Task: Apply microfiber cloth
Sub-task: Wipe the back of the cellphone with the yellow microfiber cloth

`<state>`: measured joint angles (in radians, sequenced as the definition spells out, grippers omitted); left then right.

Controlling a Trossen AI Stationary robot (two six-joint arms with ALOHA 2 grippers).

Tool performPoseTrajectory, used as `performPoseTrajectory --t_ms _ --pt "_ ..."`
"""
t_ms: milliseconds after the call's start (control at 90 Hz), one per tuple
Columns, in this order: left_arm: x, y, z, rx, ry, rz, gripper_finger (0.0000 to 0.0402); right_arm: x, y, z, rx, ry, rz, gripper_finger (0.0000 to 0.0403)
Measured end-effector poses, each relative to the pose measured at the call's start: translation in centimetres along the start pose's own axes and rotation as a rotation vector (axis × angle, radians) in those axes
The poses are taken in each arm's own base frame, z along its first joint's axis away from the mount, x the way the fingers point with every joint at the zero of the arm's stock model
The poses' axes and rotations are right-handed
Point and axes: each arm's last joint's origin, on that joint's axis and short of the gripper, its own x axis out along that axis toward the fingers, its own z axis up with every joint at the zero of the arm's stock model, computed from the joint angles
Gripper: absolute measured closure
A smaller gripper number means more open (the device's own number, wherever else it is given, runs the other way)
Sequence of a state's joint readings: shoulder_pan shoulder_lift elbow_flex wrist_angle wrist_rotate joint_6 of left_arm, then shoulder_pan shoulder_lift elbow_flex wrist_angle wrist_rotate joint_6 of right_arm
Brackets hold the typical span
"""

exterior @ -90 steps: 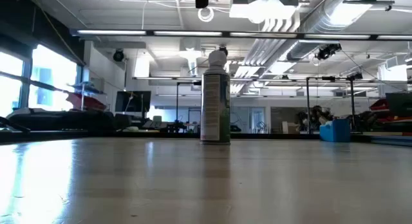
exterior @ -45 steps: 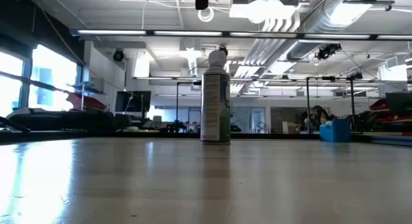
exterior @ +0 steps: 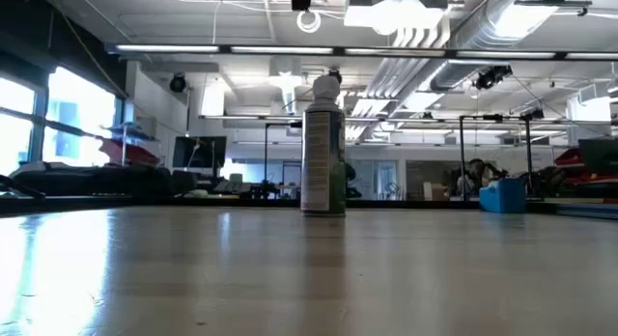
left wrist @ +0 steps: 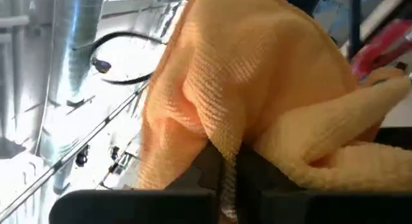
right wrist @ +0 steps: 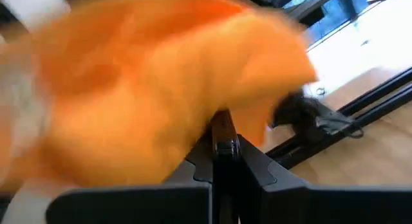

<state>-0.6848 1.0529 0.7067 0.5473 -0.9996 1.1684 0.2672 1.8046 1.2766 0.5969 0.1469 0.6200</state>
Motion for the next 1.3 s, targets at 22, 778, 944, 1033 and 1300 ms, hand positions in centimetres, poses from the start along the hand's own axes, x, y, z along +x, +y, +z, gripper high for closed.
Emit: performPoseTrajectory --t_ms 22,778,944,1033,1300 --pt "-0.1 0.2 -0.1 -0.008 0.006 0.005 0.0402 0.0 0.2 0.0 0.001 0.002 0.018 0.0403" --pt "-1.7 1.0 0.2 -0.134 0.040 0.019 0.0402 0.0 -1.4 0.0 -0.050 -0.017 -0.182 0.0403" --pt "-1.6 0.7 0.0 -0.374 0.051 0.011 0.0402 0.0 -1.8 0.2 -0.118 -0.072 -0.274 0.0403" --pt "-1.1 0.2 -0.5 -0.450 0.075 -0.013 0.0402 0.0 -2.0 0.4 -0.145 -0.090 -0.297 0.0403" --pt "1.4 -1.6 -2.7 -0.604 0.156 -0.107 0.0402 0.0 -2.3 1.1 -0.171 -0.133 -0.307 0.0403"
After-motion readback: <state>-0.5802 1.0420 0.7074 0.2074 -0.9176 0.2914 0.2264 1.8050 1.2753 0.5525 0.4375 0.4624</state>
